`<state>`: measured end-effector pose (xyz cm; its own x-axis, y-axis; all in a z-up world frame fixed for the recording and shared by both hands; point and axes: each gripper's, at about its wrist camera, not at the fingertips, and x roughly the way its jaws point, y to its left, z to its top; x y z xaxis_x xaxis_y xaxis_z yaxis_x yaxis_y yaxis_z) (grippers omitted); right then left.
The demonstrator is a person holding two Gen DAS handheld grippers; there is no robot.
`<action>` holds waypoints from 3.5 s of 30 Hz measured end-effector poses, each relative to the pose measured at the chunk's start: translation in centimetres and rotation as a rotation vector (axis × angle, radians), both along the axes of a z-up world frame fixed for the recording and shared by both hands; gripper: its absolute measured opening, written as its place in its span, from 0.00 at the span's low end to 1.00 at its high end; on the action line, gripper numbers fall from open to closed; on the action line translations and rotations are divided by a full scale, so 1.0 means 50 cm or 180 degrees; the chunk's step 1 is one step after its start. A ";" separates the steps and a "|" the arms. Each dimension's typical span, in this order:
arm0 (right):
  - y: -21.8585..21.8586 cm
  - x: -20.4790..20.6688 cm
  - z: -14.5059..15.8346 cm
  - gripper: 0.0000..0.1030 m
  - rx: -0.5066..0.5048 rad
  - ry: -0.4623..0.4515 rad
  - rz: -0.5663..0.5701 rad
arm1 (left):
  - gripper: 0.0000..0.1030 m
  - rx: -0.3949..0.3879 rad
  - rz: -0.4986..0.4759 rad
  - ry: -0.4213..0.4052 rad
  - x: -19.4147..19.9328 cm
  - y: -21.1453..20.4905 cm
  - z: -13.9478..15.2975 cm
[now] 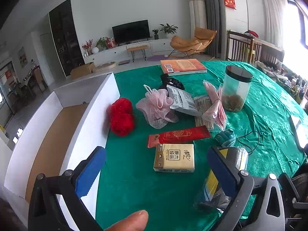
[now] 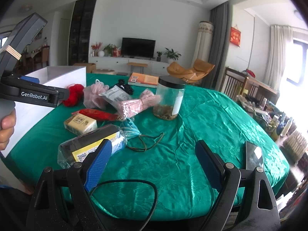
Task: Organize soft objects
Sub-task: 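Move right gripper to the black-yellow packaged cylinder while left gripper approaches the beige tissue pack, then grasp the packaged cylinder with right gripper while left gripper grasps the beige tissue pack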
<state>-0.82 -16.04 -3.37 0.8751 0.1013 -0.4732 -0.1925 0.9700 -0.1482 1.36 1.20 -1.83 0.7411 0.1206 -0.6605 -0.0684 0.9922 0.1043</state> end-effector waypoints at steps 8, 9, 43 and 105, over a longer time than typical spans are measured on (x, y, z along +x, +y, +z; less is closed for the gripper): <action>0.001 0.000 -0.003 0.88 -0.0013 0.0015 0.0056 | 1.00 0.0010 0.0003 0.0040 0.001 0.003 -0.005; 0.002 -0.001 -0.003 0.88 -0.0020 0.0015 0.0067 | 1.00 0.0011 0.0002 0.0045 0.001 0.003 -0.006; 0.055 0.114 -0.092 0.87 0.0236 0.1046 0.0502 | 1.00 -0.0242 -0.0075 0.0183 -0.017 0.057 -0.064; -0.306 0.414 -0.053 0.78 0.1582 0.1094 -0.0720 | 1.00 -0.1083 -0.0583 0.1086 0.098 0.082 -0.187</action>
<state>19.89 -31.32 -6.01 0.7075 0.2113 -0.6744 0.0685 0.9293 0.3630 6.27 5.28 -11.18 0.4656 -0.2549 -0.8475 0.0913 0.9663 -0.2405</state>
